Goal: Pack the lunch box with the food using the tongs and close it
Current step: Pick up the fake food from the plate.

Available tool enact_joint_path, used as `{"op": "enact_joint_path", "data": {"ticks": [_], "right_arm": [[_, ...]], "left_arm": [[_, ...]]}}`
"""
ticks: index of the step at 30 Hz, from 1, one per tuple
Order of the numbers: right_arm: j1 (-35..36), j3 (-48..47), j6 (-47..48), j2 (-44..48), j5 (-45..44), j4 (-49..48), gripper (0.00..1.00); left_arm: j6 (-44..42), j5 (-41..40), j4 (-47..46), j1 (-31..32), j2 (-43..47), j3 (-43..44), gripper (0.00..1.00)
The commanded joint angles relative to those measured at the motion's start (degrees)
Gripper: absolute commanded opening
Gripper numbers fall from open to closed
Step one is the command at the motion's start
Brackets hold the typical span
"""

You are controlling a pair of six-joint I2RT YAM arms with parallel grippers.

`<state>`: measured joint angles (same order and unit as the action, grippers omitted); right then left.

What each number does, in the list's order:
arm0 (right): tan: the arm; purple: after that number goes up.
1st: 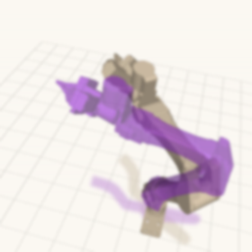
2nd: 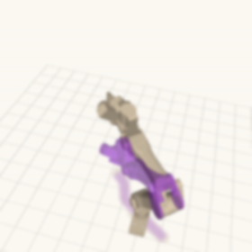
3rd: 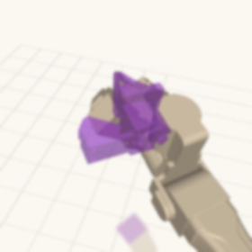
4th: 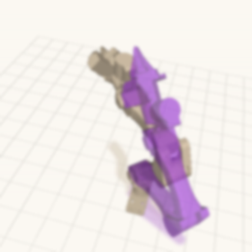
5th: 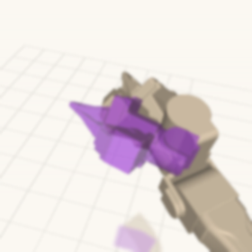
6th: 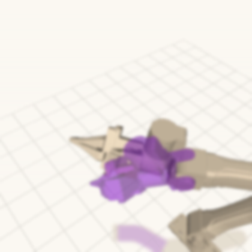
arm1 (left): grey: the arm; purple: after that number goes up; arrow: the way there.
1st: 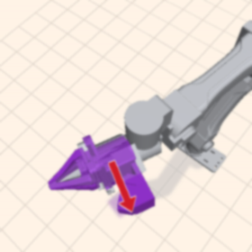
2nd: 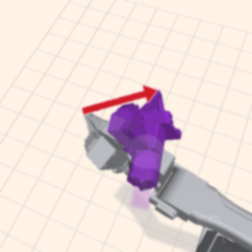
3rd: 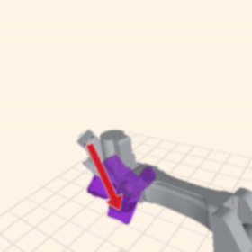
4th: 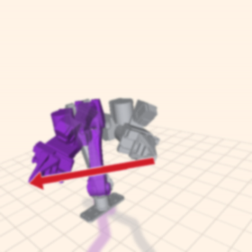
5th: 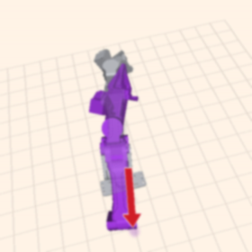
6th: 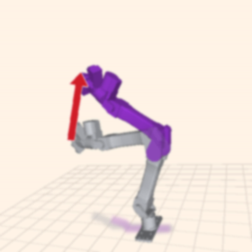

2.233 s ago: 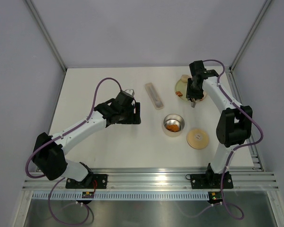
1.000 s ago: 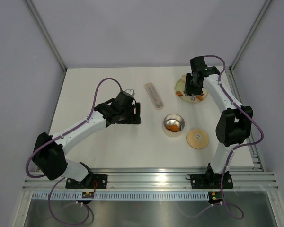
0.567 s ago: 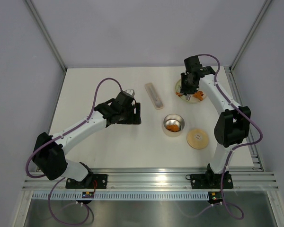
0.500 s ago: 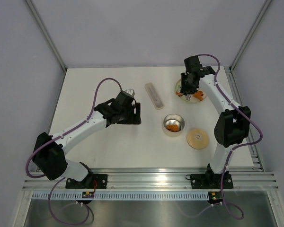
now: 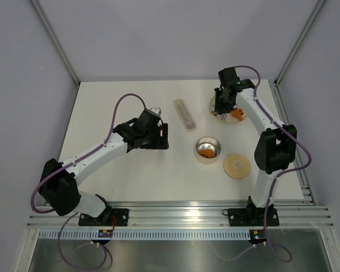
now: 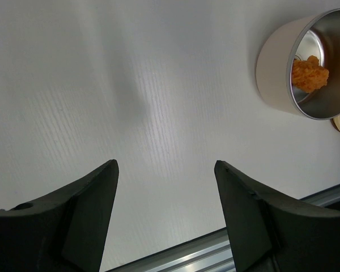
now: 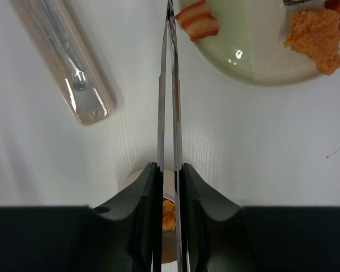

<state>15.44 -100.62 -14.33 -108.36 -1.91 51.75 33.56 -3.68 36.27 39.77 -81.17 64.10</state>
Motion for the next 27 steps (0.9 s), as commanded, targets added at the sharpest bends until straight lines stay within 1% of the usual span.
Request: {"op": "enact_joint_path", "data": {"ticks": [1,17,22,27], "right_arm": [[0.7,-2.5,0.8,-1.3,-0.5,-0.9,0.24],[0.6,-3.2,0.5,-2.8,-6.4,1.1,0.24],[0.6,-3.9,0.7,-3.8,-7.2,1.5,0.24],[0.6,-4.1,1.1,-3.3,-5.8,1.3,0.24]], "left_arm": [[0.6,-0.1,-0.9,-0.2,1.8,0.9,0.72],[0.8,-0.1,-1.0,-0.3,2.2,0.2,0.72],[0.8,-0.2,-0.9,-0.2,2.1,0.1,0.72],[0.7,-0.2,-0.9,-0.2,2.2,0.1,0.72]]}}
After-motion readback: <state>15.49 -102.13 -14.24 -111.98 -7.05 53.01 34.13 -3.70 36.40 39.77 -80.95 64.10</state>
